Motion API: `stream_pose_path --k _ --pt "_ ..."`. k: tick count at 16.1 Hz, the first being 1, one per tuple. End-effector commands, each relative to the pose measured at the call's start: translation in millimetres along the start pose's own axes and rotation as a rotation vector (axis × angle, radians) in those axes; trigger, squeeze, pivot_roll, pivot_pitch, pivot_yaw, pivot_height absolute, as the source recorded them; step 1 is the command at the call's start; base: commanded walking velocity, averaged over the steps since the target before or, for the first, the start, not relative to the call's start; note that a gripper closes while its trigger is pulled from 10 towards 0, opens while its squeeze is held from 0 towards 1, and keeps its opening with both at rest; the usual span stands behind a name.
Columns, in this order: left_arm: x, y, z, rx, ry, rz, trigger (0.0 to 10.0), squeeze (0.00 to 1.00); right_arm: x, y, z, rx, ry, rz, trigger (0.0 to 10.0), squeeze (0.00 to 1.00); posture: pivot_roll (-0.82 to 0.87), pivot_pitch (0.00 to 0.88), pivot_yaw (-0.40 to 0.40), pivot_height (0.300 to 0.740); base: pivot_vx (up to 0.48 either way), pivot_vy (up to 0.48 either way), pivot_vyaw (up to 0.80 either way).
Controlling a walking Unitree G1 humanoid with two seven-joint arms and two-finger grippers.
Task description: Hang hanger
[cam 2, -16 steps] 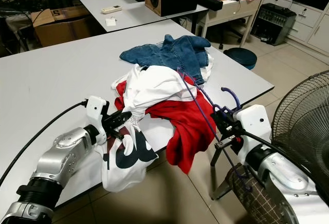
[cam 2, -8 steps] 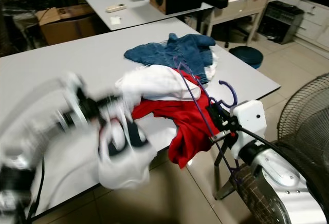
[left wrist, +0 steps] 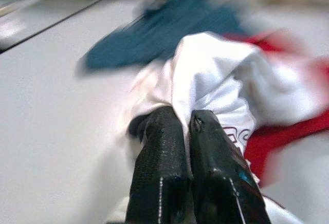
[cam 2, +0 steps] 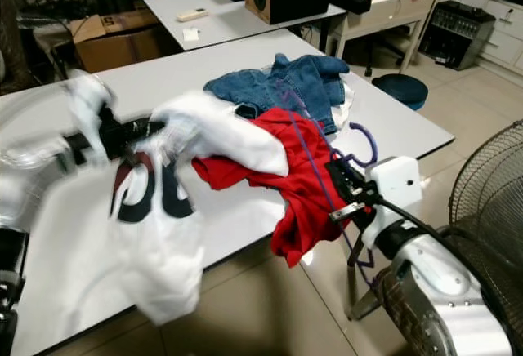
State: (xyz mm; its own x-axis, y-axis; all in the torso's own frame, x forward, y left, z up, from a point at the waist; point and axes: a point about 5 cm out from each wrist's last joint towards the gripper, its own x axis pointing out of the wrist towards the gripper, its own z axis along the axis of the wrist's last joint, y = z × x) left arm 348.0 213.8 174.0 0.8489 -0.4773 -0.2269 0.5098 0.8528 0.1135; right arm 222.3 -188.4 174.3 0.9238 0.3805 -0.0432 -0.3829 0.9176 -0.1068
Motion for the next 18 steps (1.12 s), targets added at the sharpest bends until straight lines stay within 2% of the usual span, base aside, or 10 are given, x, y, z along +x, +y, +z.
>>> stream_pose_path --k 1,2,3,6,8,12,14,15,16,18 --pt "-2.2 10.9 9.2 0.028 -0.056 0.123 10.0 0.0 -0.6 -0.7 2.7 -0.015 -0.018 -0.009 10.0 0.0 -0.02 0.0 0.088 0.74 0.0 0.0 0.0" --pt "-3.0 16.2 12.1 -0.018 -0.088 0.188 10.0 1.0 -0.9 -0.8 2.8 -0.014 -0.019 -0.012 10.0 0.0 -0.02 0.0 0.09 0.74 0.0 0.0 0.0" --pt "-8.5 31.4 17.0 -0.024 -0.116 0.339 10.0 1.0 -1.4 -2.0 2.4 -0.017 -0.016 -0.03 10.0 0.0 -0.02 0.0 0.091 0.74 0.0 0.0 0.0" --pt "-12.7 42.5 19.9 -0.012 -0.136 0.417 10.0 1.0 -1.1 -3.5 1.1 -0.017 -0.016 -0.046 10.0 0.0 -0.02 0.0 0.1 0.74 0.0 0.0 0.0" --pt "-5.4 31.9 11.6 -0.031 -0.103 0.294 10.0 1.0 -0.9 -1.5 -1.6 -0.023 -0.004 -0.045 10.0 0.0 -0.02 0.0 0.1 0.74 0.0 0.0 0.0" --pt "-2.5 18.7 -2.7 -0.027 -0.036 0.207 10.0 1.0 -1.5 0.4 -3.1 -0.026 0.001 -0.043 10.0 0.0 -0.01 0.0 0.115 0.74 0.0 0.0 0.0" --pt "-10.2 11.5 -7.5 0.03 0.019 0.062 10.0 1.0 -2.8 1.1 -2.6 -0.028 0.002 -0.039 10.0 0.0 -0.01 0.0 0.119 0.74 0.0 0.0 0.0" --pt "-19.6 4.2 -11.5 0.057 0.066 -0.071 10.0 1.0 -4.2 0.8 -2.8 -0.03 0.005 -0.034 10.0 0.0 -0.01 0.0 0.121 0.74 0.0 0.0 0.0" --pt "-48.2 -8.1 -24.3 0.147 0.226 -0.338 10.0 0.0 -7.2 -0.6 -4.4 -0.038 0.033 -0.002 10.0 0.0 0.0 0.0 0.12 0.74 0.0 0.0 0.0" --pt "-64.2 -7.8 -35.2 0.197 0.354 -0.411 10.0 0.0 -8.3 1.3 -5.5 -0.053 0.061 0.055 10.0 0.0 0.0 0.0 0.118 0.74 0.0 0.0 0.0"
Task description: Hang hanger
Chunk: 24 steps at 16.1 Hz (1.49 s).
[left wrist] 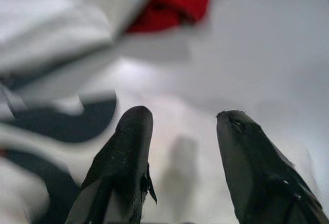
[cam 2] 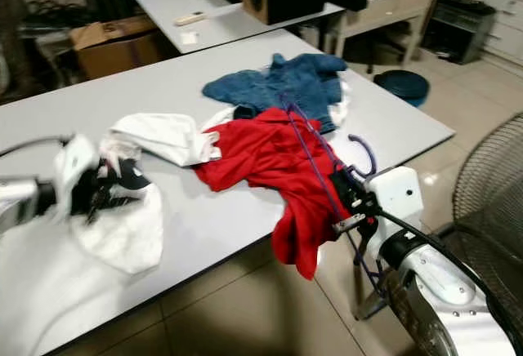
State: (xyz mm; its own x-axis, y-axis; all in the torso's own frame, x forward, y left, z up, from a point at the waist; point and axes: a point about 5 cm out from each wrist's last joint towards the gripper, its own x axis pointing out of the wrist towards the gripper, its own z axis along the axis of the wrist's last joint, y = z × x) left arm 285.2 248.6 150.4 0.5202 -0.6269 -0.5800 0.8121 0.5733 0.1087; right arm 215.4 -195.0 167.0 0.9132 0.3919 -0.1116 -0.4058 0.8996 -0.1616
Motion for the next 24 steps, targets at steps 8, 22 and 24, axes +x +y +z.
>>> stream_pose_path --k 8,22,24 --pt "52.9 -36.0 -28.3 -0.004 0.086 -0.05 10.0 0.0 1.7 14.5 7.0 -0.016 -0.002 0.138 10.0 0.0 0.01 0.0 0.104 0.74 0.0 0.0 0.0" --pt "62.3 -43.8 11.0 0.008 -0.179 -0.117 10.0 1.0 -1.6 15.0 9.9 0.012 -0.001 0.107 10.0 0.0 -0.03 0.0 0.114 0.74 0.0 0.0 0.0" --pt "63.5 -41.8 2.3 0.025 -0.12 -0.058 10.0 1.0 1.4 14.7 9.5 0.009 0.002 0.119 10.0 0.0 -0.02 0.0 0.101 0.74 0.0 0.0 0.0"
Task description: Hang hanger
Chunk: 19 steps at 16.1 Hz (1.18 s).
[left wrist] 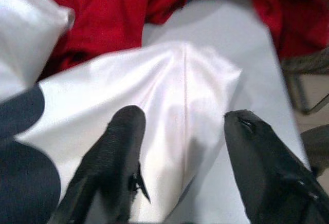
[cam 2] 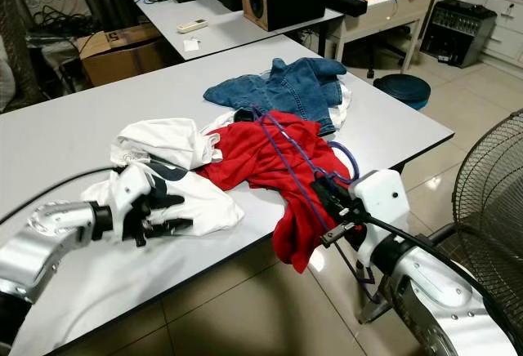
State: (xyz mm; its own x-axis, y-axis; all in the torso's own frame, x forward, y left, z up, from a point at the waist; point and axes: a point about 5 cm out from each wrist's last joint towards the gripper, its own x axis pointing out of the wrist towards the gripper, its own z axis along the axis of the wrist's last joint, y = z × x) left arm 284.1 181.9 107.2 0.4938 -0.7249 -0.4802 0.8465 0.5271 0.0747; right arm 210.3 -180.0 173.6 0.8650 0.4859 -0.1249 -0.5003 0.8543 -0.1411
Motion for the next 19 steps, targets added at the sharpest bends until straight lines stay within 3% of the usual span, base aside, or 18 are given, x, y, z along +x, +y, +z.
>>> stream_pose_path --k 1,2,3,5,6,7,12,15,17,19 --pt "3.0 3.2 -1.8 0.025 0.037 0.041 10.0 0.81 3.4 0.6 0.5 0.004 0.002 0.019 10.0 0.0 -0.02 0.0 0.091 0.74 0.0 0.0 0.0" --pt "11.6 0.7 -4.1 0.016 0.039 0.034 10.0 0.09 6.3 2.2 0.7 0.006 0.001 0.03 10.0 0.0 -0.02 0.0 0.092 0.74 0.0 0.0 0.0" --pt "19.7 -0.1 -6.4 0.029 0.049 0.055 10.0 0.0 7.9 3.8 0.5 0.006 0.003 0.041 10.0 0.0 -0.02 0.0 0.093 0.74 0.0 0.0 0.0" --pt "27.4 0.5 -13.1 0.039 0.086 0.081 10.0 0.0 6.8 4.4 -0.4 0.007 0.008 0.048 10.0 0.0 -0.03 0.0 0.099 0.74 0.0 0.0 0.0" --pt "29.0 1.3 -15.3 0.038 0.097 0.09 5.3 0.0 6.1 4.4 -0.9 0.007 0.011 0.049 10.0 0.0 -0.03 0.0 0.103 0.74 0.0 0.0 0.0" --pt "27.8 2.1 -16.5 0.026 0.096 0.081 0.0 0.0 4.0 4.0 -1.2 0.001 0.013 0.042 10.0 0.0 -0.04 0.0 0.11 0.74 0.0 0.0 0.0" --pt "28.8 3.5 -19.4 0.031 0.096 0.06 0.0 0.0 3.4 3.8 -2.3 -0.001 0.012 0.033 10.0 0.0 -0.03 0.0 0.117 0.74 0.0 0.0 0.0" --pt "29.6 4.2 -12.4 -0.02 0.03 0.052 0.0 0.0 3.3 2.8 -2.8 -0.005 0.009 0.028 10.0 0.0 -0.02 0.0 0.12 0.74 0.0 0.0 0.0" --pt "27.1 6.4 -5.5 -0.111 -0.062 0.069 0.0 0.0 2.9 2.4 -4.5 -0.001 0.01 0.018 10.0 0.0 -0.01 0.0 0.113 0.74 0.0 0.0 0.0" --pt "25.5 8.5 -4.4 -0.136 -0.084 0.091 0.0 0.0 3.5 3.4 -5.1 0.001 0.011 0.02 10.0 0.0 -0.01 0.0 0.106 0.74 0.0 0.0 0.0"
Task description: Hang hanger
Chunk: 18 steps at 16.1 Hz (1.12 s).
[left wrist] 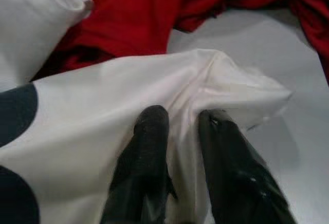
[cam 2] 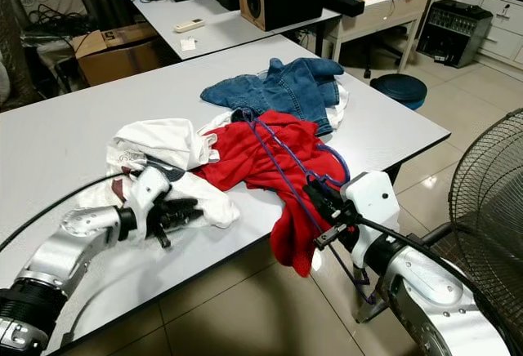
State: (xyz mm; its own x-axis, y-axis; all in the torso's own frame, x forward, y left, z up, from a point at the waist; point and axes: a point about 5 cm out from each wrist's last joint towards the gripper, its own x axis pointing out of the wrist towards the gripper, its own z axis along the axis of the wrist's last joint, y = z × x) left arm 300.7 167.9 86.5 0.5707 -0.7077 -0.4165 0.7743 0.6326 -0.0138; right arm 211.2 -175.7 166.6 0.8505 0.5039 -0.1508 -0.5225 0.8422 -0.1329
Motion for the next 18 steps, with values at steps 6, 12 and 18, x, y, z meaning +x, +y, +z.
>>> stream_pose_path --k 6,12,18 --pt "-4.6 -0.4 3.7 -0.014 -0.04 0.028 0.0 0.0 2.6 -3.3 2.6 -0.013 -0.017 0.001 10.0 0.0 0.0 0.0 0.095 0.74 0.0 0.0 0.0" --pt "-10.3 24.7 60.6 -0.267 -0.402 0.158 0.0 0.0 -1.5 -7.6 4.7 -0.018 -0.025 -0.022 10.0 0.0 -0.01 0.0 0.105 0.74 0.0 0.0 0.0" --pt "-66.3 58.7 206.7 -0.106 -0.896 0.252 0.0 0.0 -7.8 -13.2 15.9 0.028 -0.105 -0.003 10.0 0.0 -0.01 0.0 0.112 0.74 0.0 0.0 0.0"
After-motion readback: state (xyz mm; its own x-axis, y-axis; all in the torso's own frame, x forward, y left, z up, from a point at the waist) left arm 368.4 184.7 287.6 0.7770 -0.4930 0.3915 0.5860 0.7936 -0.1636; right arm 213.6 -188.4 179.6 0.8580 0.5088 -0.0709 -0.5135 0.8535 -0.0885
